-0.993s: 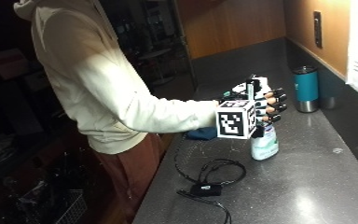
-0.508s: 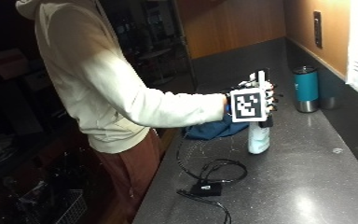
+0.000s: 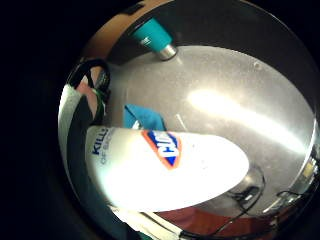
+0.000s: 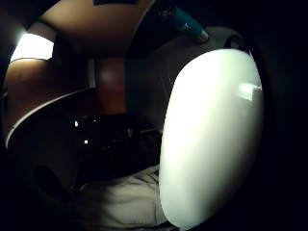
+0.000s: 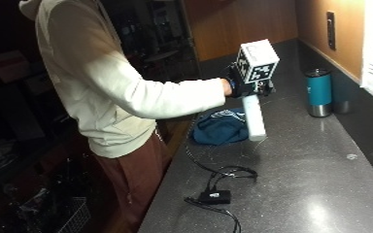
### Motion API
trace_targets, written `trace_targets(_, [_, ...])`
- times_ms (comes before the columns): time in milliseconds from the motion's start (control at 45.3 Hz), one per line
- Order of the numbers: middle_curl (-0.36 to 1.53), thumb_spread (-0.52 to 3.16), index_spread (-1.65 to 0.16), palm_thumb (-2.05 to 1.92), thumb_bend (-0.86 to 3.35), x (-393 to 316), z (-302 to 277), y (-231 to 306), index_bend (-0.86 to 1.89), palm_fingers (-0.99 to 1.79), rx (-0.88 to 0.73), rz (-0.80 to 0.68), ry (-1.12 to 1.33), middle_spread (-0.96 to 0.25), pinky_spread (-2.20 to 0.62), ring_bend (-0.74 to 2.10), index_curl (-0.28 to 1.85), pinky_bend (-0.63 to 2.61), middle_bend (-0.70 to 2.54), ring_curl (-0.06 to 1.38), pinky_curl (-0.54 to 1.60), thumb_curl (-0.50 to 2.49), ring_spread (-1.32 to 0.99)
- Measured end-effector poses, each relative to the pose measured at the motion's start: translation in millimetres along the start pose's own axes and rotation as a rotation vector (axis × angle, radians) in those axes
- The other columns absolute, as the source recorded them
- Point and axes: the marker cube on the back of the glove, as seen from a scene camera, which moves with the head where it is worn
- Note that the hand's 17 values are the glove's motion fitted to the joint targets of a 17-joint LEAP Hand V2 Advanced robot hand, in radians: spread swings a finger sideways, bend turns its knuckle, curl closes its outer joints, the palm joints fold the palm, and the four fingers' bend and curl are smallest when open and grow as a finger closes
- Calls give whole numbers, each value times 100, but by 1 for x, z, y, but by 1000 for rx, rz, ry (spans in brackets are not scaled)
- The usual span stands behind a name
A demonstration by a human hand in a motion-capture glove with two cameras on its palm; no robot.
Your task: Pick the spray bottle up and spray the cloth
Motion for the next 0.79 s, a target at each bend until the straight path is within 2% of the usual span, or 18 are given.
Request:
trace_targets(442, [52, 10, -27, 104, -3, -94, 39, -15, 22, 132, -248, -115, 634, -17, -29, 50, 50, 33, 51, 46, 39, 71, -23])
trace_targets(795, [53, 6, -27, 104, -3, -135, 84, -24, 24, 133, -336, -94, 997, -17, -29, 52, 53, 34, 54, 48, 40, 73, -23])
